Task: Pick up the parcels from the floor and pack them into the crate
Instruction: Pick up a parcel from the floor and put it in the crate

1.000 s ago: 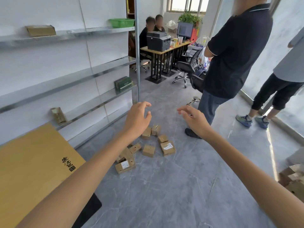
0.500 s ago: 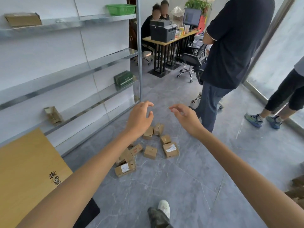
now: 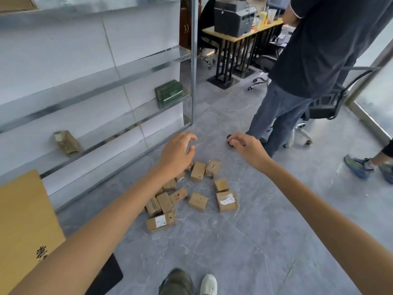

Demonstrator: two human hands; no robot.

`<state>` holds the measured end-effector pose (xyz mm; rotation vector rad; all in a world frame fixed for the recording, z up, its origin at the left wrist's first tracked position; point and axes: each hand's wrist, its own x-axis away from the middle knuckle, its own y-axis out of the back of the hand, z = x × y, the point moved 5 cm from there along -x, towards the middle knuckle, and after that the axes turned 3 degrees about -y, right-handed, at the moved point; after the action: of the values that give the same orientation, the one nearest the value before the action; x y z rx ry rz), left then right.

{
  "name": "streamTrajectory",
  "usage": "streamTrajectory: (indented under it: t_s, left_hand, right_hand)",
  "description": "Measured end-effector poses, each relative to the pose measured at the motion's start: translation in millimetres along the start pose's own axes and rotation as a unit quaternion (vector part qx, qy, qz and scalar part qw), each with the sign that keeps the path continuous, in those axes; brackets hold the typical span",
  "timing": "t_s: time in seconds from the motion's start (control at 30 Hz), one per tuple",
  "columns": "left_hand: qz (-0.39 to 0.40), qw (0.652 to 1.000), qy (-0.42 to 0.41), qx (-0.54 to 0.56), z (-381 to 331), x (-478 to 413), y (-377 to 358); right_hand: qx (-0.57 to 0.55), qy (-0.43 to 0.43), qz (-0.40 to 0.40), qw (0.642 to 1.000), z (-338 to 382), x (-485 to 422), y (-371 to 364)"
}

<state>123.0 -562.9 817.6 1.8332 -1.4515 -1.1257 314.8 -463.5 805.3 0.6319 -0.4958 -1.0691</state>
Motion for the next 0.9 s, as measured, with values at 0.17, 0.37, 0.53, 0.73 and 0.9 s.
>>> streamTrajectory:
  t_s: [0.17, 0.37, 0.53, 0.73, 0.9]
  left_hand:
    - [0.019, 0.999, 0.041, 0.023, 48.2, -45.6, -17.4]
    - [0.057, 0.995, 0.067, 0.047, 116.2, -112.0, -50.0]
    - [0.087, 0.989, 0.091, 0.078, 182.2, -183.4, -75.4]
    - [0.150, 0.963, 0.166, 0.152, 245.7, -229.7, -124.8]
    - [0.193, 0.908, 0.295, 0.224, 309.2, -245.5, -207.5]
  right_hand:
    - [0.017, 0.008, 0.040, 0.999, -2.6, -64.2, -21.4]
    - [0.040, -0.013, 0.081, 0.996, -12.3, -162.5, -47.6]
    - [0.040, -0.048, 0.097, 0.993, -14.0, -255.2, -69.4]
    - [0.048, -0.116, 0.142, 0.982, -40.2, -338.6, -116.0]
    - [0.062, -0.144, 0.163, 0.974, -91.2, -404.2, -166.8]
